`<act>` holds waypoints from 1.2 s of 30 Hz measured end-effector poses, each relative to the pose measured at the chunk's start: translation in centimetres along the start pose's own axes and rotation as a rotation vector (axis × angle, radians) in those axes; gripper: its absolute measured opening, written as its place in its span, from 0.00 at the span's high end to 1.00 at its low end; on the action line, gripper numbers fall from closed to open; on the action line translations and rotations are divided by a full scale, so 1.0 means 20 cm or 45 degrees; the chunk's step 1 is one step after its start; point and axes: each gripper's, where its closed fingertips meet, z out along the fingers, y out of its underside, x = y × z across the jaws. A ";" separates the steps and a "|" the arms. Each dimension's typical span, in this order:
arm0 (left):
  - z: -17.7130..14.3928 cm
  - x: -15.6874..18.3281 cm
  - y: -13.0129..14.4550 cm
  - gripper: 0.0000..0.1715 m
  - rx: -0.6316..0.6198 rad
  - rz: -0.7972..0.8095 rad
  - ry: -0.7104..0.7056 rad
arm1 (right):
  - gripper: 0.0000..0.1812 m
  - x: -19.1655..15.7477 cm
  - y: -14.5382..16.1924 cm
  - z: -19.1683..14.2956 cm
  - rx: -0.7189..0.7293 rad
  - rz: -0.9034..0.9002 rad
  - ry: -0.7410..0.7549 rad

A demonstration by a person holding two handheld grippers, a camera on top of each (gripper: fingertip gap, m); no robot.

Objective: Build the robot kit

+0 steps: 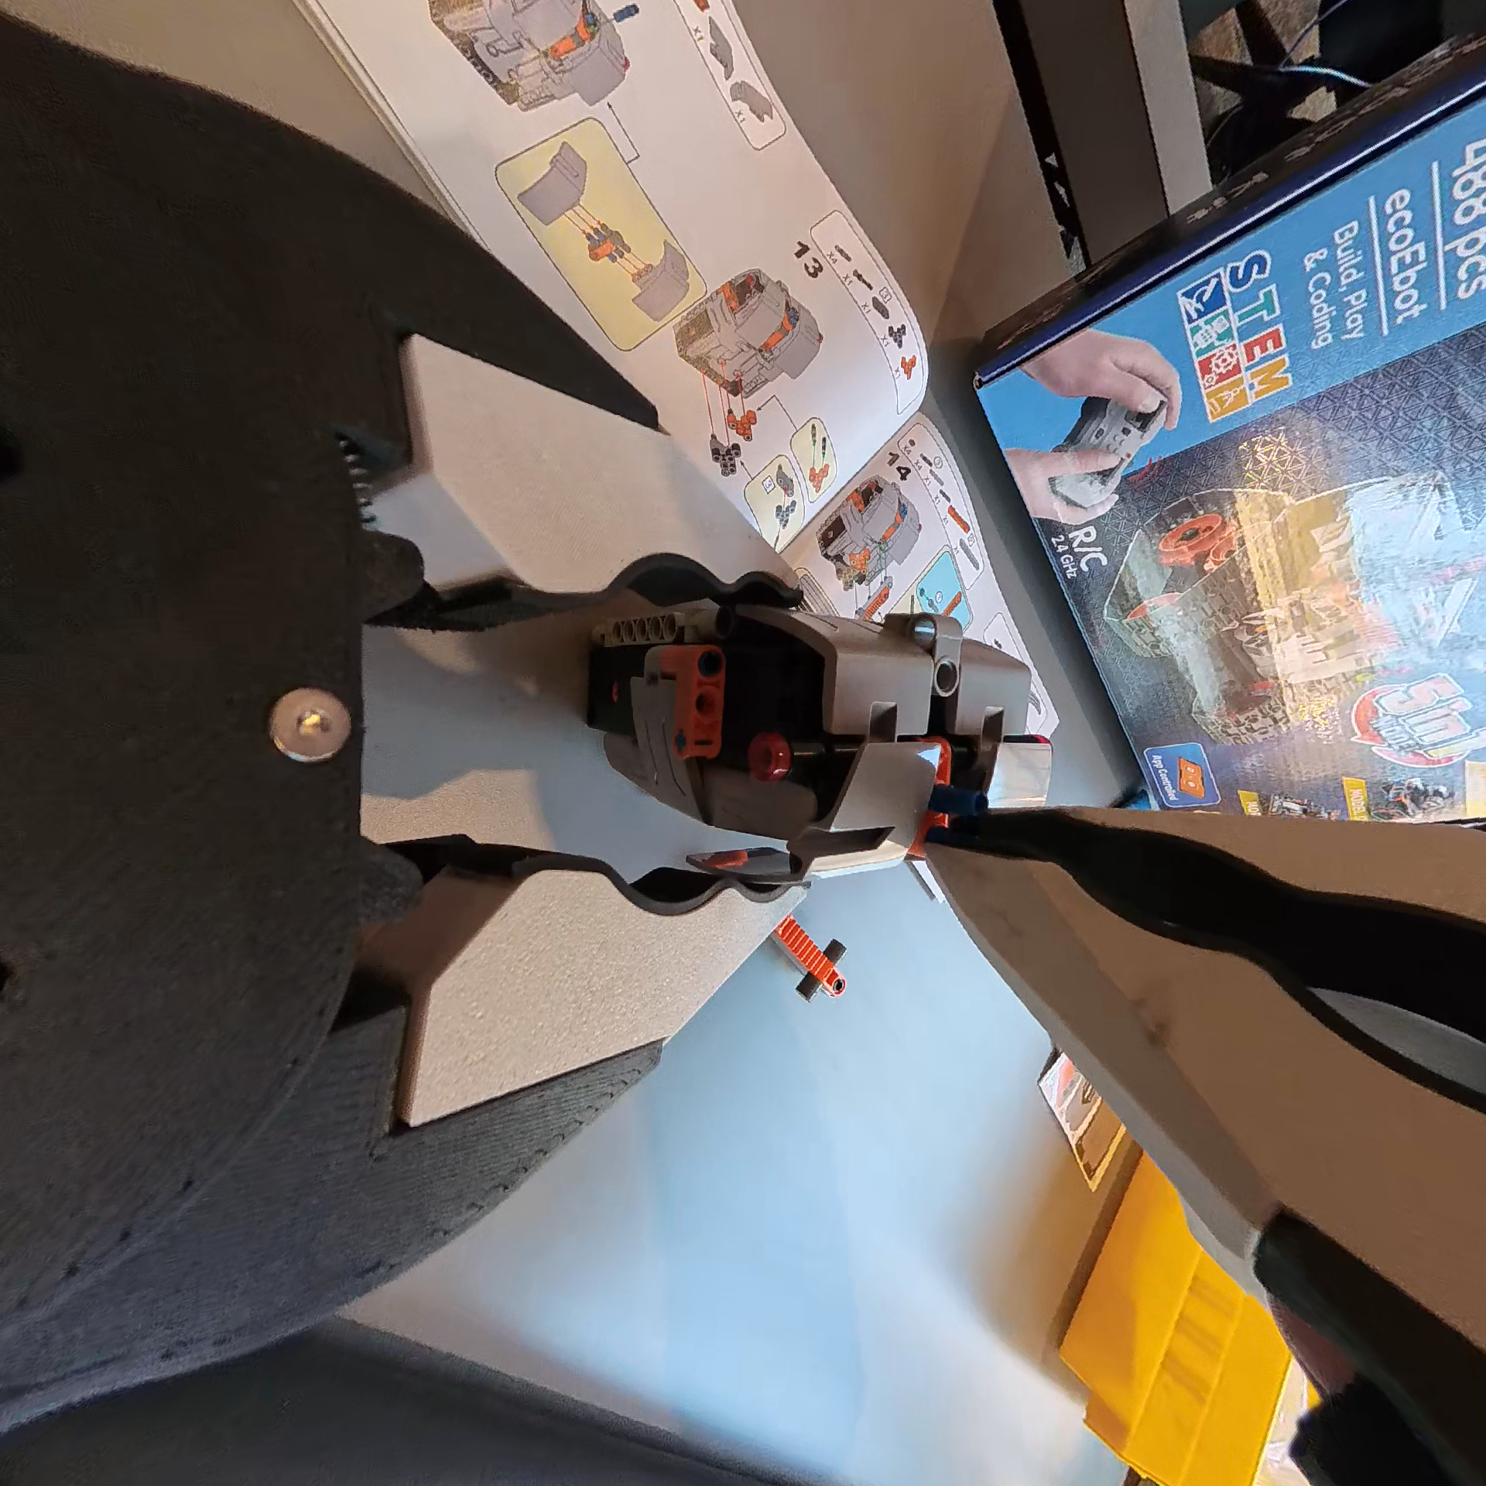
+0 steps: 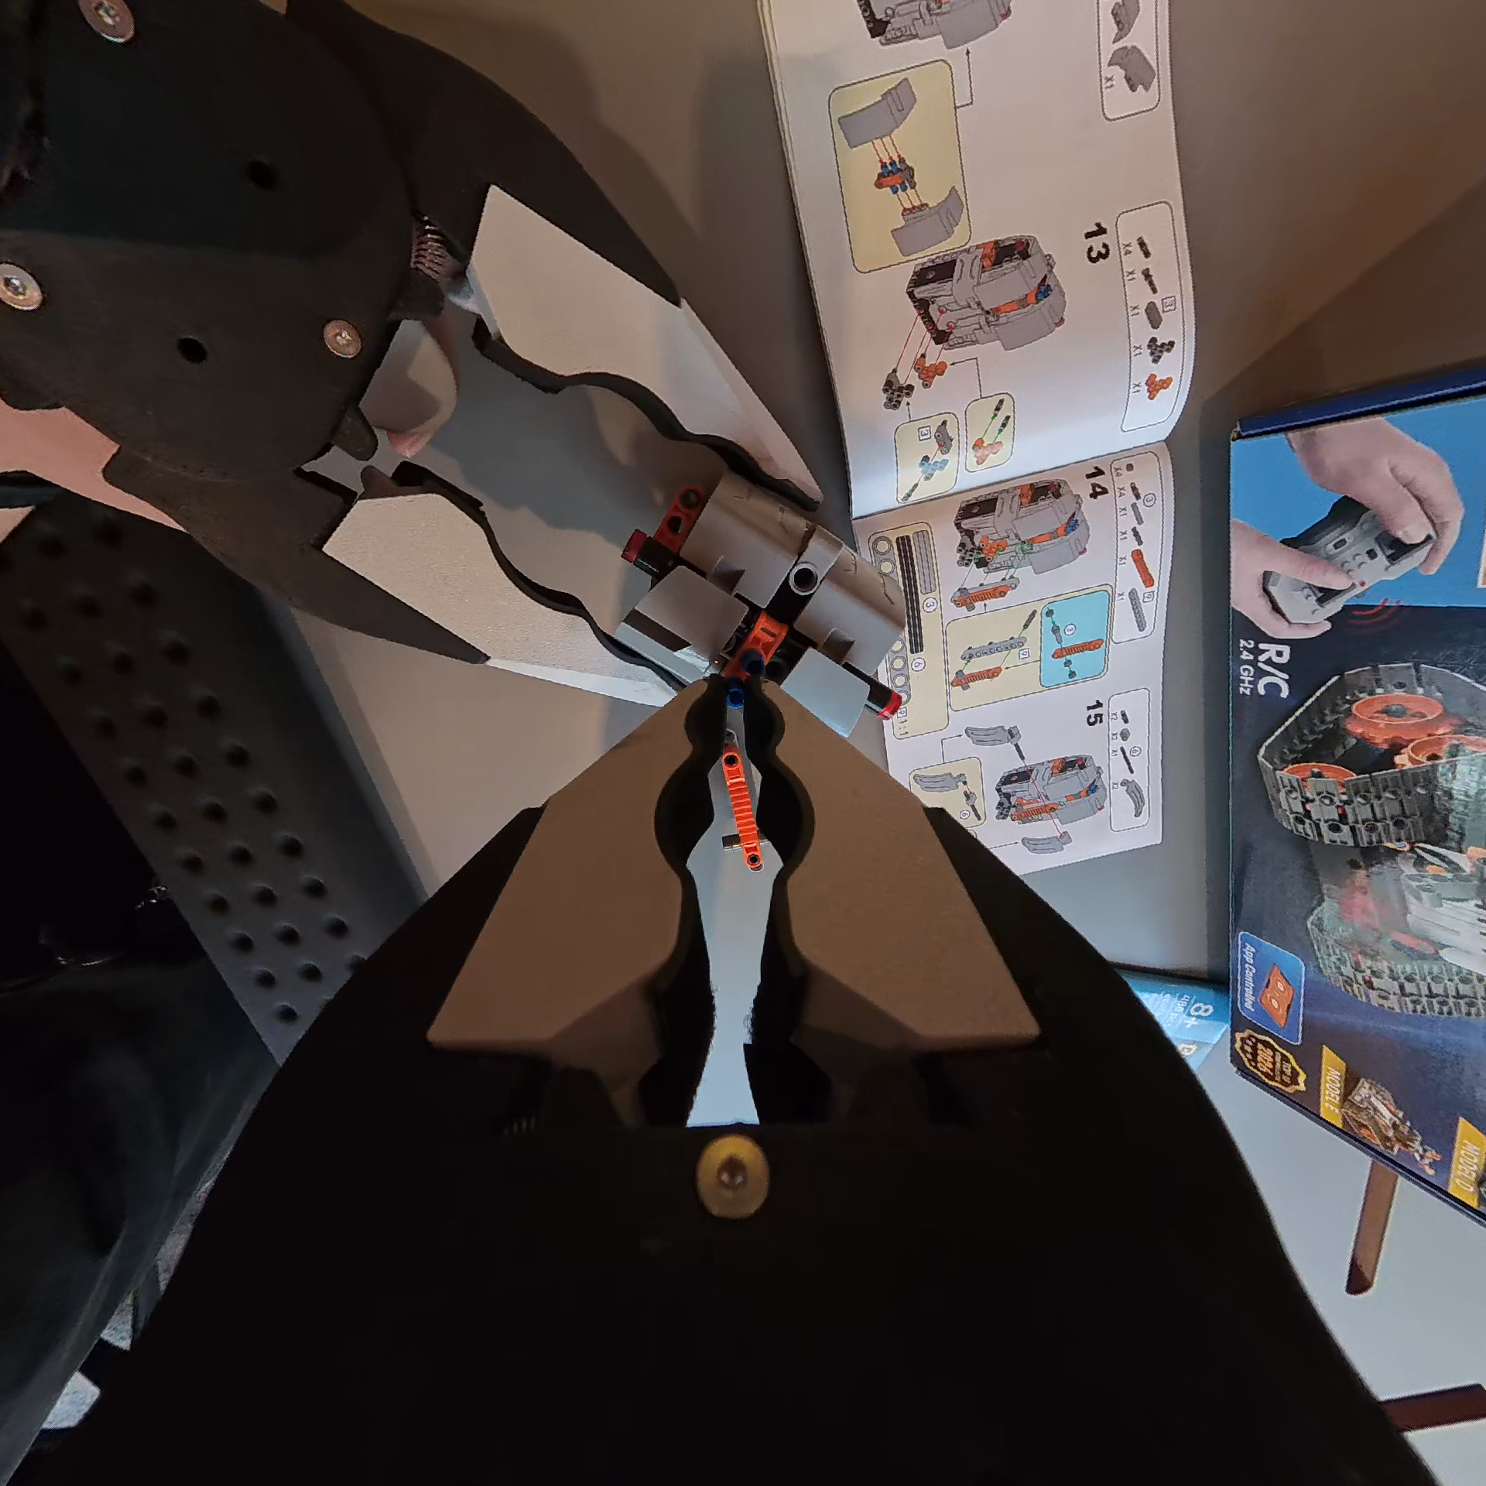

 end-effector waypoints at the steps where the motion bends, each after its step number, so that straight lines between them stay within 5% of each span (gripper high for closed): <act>1: 0.00 0.00 0.00 0.62 0.001 0.003 0.001 | 0.99 0.00 0.00 0.00 0.002 -0.001 -0.005; 22: 0.00 -0.01 0.00 0.62 0.012 0.002 -0.004 | 0.98 0.01 0.00 0.01 0.070 -0.044 0.087; 36: -0.01 0.01 -0.01 0.62 0.057 0.043 0.140 | 0.98 -0.01 0.00 -0.09 0.257 -0.465 0.074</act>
